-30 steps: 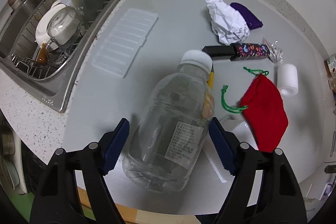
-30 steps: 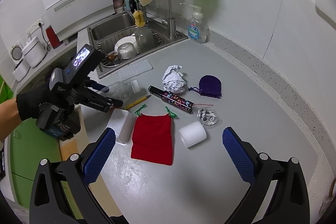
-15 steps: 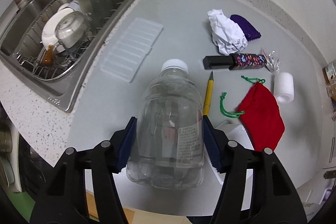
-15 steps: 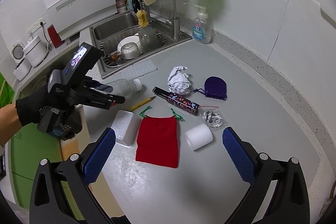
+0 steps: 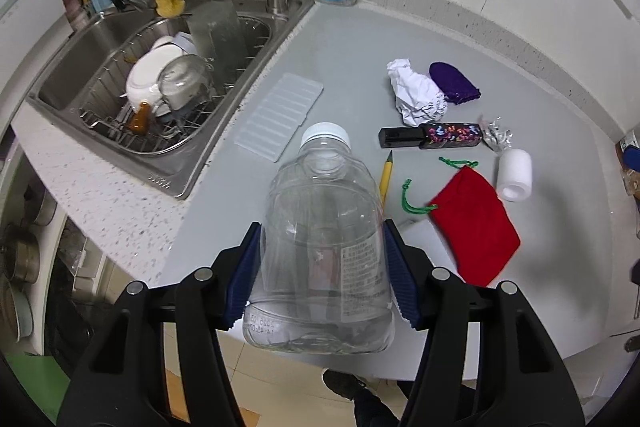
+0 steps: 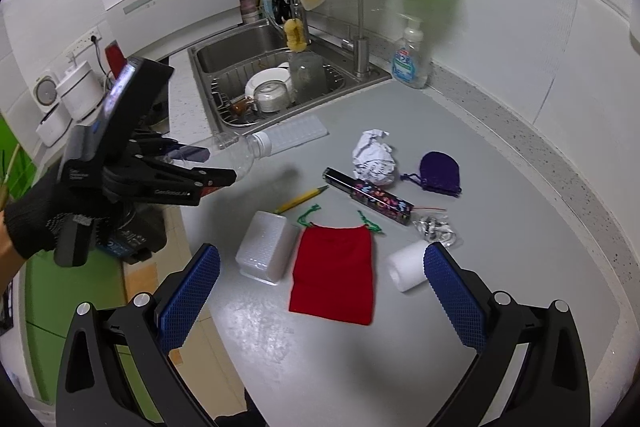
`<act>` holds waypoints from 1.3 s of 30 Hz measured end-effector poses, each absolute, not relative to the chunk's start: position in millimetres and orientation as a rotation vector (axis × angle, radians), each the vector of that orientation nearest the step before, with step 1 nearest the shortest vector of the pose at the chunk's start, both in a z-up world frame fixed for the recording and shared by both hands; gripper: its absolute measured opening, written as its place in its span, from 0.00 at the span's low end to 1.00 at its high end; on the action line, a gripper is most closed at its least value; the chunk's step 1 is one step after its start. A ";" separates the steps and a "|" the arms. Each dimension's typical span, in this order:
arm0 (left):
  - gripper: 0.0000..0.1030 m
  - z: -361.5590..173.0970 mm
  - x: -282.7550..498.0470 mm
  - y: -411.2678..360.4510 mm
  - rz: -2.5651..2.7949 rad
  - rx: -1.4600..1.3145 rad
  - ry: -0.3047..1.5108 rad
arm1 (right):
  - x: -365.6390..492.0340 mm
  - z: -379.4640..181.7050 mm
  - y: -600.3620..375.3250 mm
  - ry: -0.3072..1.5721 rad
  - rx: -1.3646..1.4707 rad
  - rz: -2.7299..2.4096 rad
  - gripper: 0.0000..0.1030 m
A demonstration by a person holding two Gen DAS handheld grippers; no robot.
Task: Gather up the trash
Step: 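Lift the bottle with the left tool while the right tool grasps the white box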
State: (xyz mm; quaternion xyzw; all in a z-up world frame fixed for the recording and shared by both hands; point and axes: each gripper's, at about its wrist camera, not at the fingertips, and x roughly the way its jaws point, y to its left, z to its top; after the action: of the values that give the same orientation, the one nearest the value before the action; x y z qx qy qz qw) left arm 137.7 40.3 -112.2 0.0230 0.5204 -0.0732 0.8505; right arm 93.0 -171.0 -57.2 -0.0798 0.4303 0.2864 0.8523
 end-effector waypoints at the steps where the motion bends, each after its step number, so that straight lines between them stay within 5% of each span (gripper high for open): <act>1: 0.57 -110.2 134.1 40.9 -0.151 0.048 1.091 | 92.2 -57.2 -169.2 0.905 -0.169 0.606 0.95; 18: 0.57 -58.5 70.4 45.1 -0.061 0.055 0.997 | 83.5 -68.8 -135.4 0.910 -0.216 0.636 0.95; 39: 0.57 -62.5 42.5 76.1 0.014 0.006 1.005 | 116.2 -148.1 -74.9 1.108 -0.259 0.633 0.95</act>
State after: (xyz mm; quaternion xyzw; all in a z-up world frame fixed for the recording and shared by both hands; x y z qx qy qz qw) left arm 42.5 76.1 -62.5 0.0027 0.4817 0.0066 0.8763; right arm 116.2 -74.9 -148.1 -0.1204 0.5155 0.2944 0.7957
